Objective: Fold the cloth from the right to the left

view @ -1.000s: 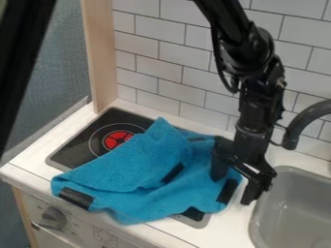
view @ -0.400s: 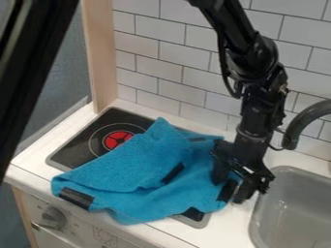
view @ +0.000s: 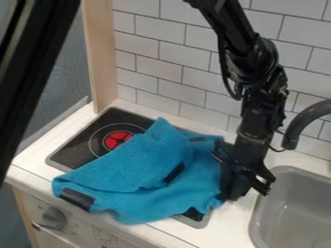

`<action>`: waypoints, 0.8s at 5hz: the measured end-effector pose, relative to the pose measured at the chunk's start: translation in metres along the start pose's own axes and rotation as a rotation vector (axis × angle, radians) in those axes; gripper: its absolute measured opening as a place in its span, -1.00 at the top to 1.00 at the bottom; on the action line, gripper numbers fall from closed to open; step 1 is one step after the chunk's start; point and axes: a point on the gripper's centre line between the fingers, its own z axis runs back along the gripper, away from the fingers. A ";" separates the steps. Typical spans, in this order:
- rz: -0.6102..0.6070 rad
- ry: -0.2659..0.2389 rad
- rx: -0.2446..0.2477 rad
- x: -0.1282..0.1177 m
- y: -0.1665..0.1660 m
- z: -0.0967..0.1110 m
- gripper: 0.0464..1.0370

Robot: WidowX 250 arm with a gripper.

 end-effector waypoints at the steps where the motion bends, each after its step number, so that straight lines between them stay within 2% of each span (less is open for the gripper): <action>1: -0.009 0.002 -0.009 -0.002 -0.002 -0.001 0.92; 2: -0.014 -0.005 -0.029 -0.005 -0.004 0.000 0.97; 4: -0.033 -0.048 -0.096 -0.012 0.000 0.032 0.98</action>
